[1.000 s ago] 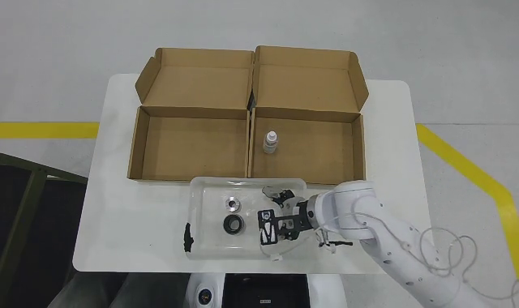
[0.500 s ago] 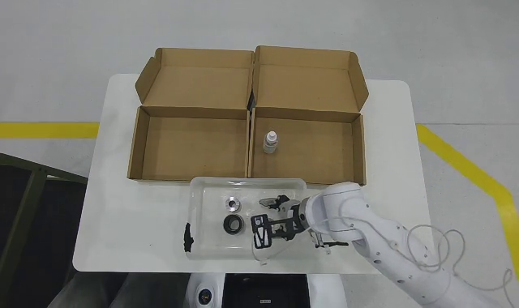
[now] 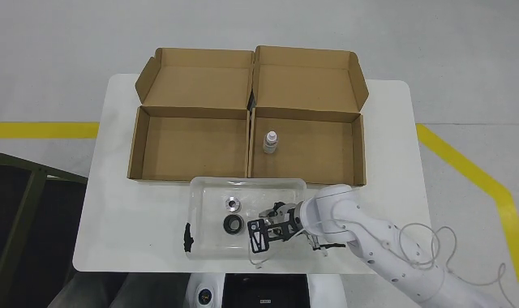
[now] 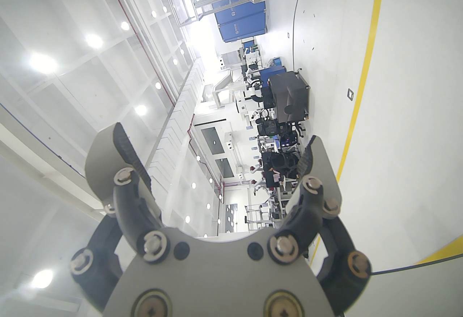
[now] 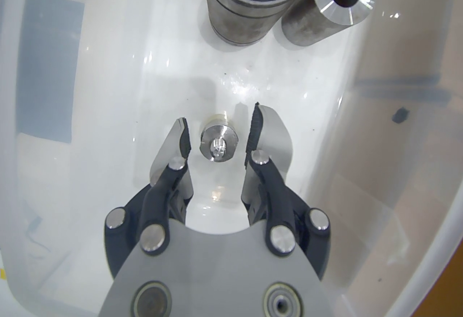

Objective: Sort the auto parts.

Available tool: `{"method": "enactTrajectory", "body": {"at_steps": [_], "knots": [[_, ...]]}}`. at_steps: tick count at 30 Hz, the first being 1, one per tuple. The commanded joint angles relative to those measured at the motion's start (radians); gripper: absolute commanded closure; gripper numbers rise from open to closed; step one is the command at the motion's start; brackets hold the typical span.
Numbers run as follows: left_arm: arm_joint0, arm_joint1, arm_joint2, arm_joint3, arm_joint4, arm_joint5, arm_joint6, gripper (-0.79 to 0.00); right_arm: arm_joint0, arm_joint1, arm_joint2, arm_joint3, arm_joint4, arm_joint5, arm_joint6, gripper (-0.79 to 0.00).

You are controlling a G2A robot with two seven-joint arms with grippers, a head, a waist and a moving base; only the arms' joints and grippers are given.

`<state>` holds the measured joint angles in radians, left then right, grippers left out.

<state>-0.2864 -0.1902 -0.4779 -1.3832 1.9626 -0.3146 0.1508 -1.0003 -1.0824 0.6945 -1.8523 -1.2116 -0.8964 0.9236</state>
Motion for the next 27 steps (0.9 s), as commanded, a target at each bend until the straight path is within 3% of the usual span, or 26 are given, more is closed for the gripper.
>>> {"method": "enactTrajectory", "body": {"at_steps": [1,4,27], "knots": [[0.000,0.000,0.000,0.000,0.000,0.000,0.000,-0.785,0.002,0.000,-0.003,0.001,0.000,0.002,0.002,-0.203],[0.000,0.000,0.000,0.000,0.000,0.000,0.000,-0.785,0.007,0.001,-0.007,-0.001,0.003,0.003,0.003,0.000],[0.000,0.000,0.000,0.000,0.000,0.000,0.000,-0.785,0.015,0.028,0.092,-0.163,0.072,0.008,-0.080,0.000]]}}
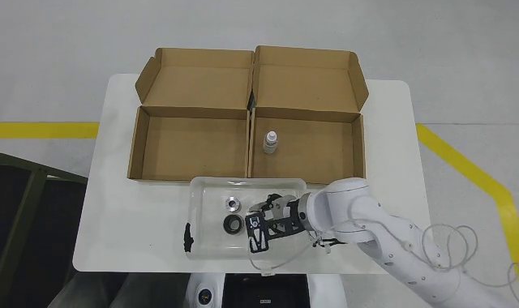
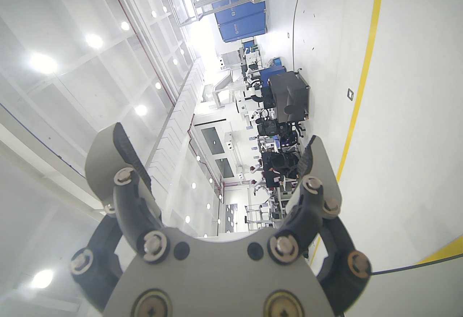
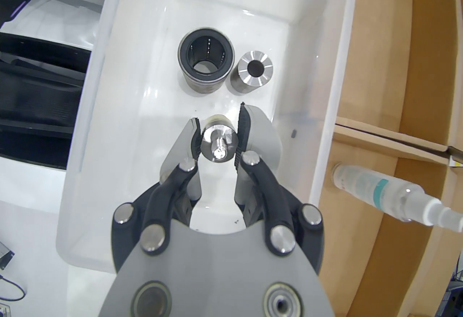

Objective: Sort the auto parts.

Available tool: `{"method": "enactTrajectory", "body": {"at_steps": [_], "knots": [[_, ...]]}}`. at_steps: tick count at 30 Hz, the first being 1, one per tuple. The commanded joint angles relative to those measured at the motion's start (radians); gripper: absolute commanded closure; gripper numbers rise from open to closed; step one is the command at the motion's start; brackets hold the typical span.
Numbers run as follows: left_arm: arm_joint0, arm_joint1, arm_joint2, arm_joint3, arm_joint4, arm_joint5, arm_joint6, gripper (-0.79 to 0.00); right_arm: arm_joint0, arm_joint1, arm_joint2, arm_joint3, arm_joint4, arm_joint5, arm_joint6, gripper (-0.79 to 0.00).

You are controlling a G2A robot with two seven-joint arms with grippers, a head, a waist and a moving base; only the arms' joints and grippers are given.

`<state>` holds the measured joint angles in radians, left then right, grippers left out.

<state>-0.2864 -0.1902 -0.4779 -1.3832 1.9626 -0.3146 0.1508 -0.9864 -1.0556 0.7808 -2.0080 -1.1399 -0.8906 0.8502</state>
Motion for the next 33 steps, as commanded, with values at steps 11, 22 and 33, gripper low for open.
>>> {"method": "enactTrajectory", "body": {"at_steps": [11,22,33], "knots": [[0.000,0.000,0.000,0.000,0.000,0.000,0.000,-0.785,0.005,0.009,0.098,-0.029,-0.021,0.049,-0.161,0.000],[0.000,0.000,0.000,0.000,0.000,0.000,0.000,-0.785,-0.014,0.026,0.213,-0.048,-0.012,0.075,-0.237,0.000],[0.000,0.000,0.000,0.000,0.000,0.000,0.000,-0.785,-0.033,0.042,0.324,-0.018,0.025,0.084,-0.281,0.000]]}}
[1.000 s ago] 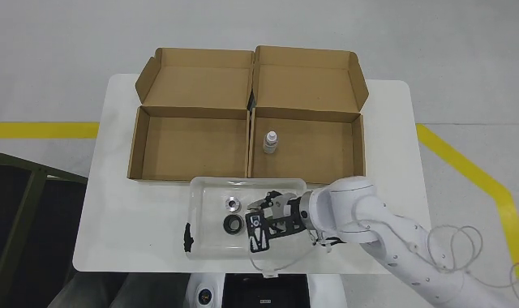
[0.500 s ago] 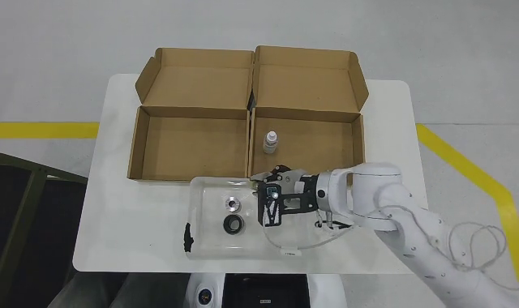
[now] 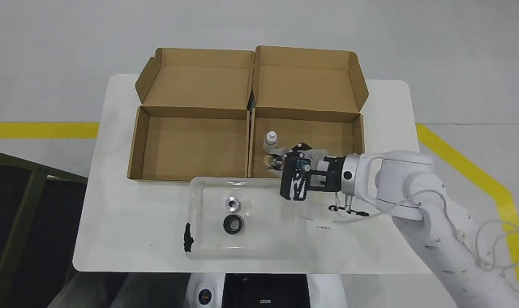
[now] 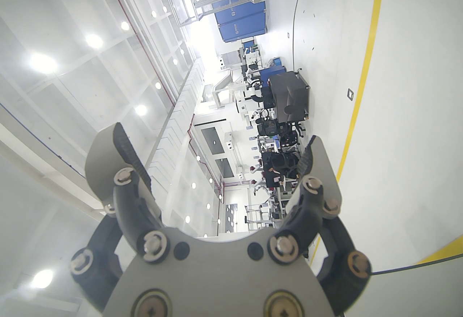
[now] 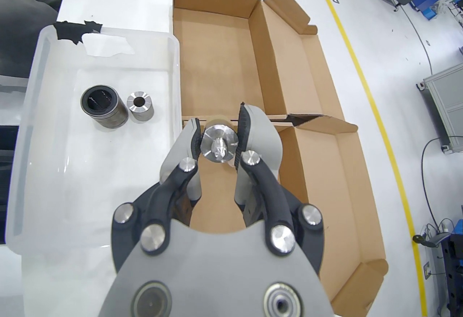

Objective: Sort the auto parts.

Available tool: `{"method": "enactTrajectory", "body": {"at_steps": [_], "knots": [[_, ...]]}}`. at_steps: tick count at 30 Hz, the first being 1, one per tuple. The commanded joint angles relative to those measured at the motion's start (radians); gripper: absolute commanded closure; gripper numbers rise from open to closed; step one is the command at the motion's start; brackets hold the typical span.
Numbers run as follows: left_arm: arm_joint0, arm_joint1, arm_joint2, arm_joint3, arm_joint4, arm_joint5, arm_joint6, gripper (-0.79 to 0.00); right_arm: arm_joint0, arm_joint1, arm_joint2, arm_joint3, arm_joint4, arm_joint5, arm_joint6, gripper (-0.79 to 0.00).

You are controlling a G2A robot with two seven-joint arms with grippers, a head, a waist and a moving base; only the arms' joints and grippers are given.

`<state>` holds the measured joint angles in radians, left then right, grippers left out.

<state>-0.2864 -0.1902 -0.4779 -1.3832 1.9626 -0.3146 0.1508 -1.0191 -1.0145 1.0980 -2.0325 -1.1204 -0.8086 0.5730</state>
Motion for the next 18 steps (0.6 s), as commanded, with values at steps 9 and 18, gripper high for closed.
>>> {"method": "enactTrajectory", "body": {"at_steps": [9,18], "knots": [[0.000,0.000,0.000,0.000,0.000,0.000,0.000,-0.785,0.010,0.004,0.023,0.087,0.034,-0.010,-0.026,0.000],[0.000,0.000,0.000,0.000,0.000,0.000,0.000,-0.785,0.067,0.005,0.017,0.199,0.066,-0.046,0.011,0.000]]}}
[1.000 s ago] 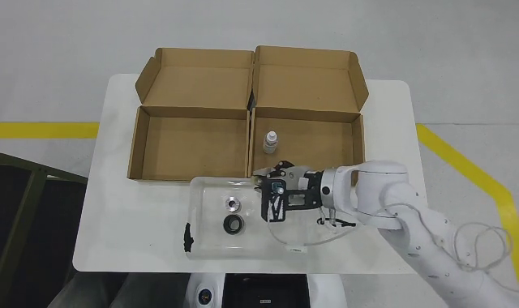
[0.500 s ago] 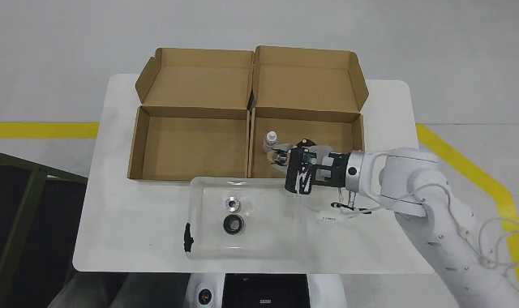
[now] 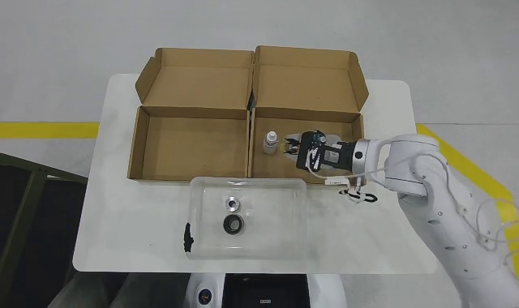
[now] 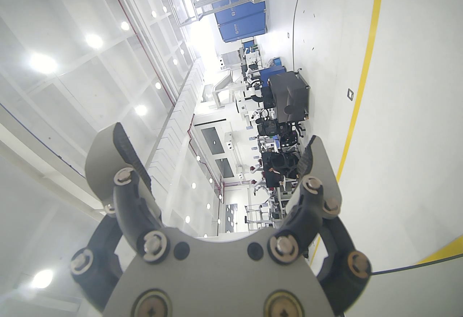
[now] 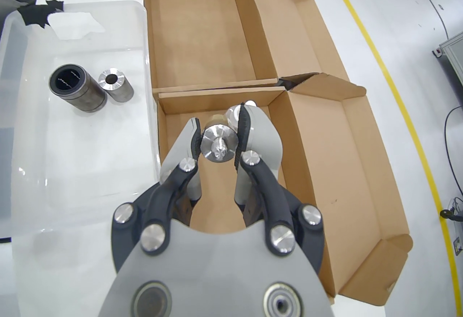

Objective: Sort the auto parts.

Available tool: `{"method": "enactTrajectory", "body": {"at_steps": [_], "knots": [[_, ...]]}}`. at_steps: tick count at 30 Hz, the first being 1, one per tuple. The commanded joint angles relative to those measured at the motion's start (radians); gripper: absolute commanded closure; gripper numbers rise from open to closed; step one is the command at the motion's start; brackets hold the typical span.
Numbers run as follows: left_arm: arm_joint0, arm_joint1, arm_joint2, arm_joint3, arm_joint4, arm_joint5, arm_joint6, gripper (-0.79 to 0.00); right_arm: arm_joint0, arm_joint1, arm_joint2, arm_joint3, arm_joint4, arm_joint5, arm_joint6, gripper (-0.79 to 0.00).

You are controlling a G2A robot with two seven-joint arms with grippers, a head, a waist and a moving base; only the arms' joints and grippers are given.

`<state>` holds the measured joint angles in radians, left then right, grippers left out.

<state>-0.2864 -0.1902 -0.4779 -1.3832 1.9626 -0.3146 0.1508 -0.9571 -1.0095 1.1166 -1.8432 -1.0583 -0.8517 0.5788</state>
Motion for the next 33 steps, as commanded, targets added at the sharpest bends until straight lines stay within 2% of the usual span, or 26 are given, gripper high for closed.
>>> {"method": "enactTrajectory", "body": {"at_steps": [1,13,33], "knots": [[0.000,0.000,0.000,0.000,0.000,0.000,0.000,-0.785,0.013,0.000,-0.005,0.021,0.008,-0.006,0.013,0.000],[0.000,0.000,0.000,0.000,0.000,0.000,0.000,-0.785,0.123,-0.012,-0.081,0.168,0.039,-0.040,0.086,0.000],[0.000,0.000,0.000,0.000,0.000,0.000,0.000,-0.785,0.306,-0.075,-0.284,0.483,-0.010,-0.022,0.068,0.000]]}}
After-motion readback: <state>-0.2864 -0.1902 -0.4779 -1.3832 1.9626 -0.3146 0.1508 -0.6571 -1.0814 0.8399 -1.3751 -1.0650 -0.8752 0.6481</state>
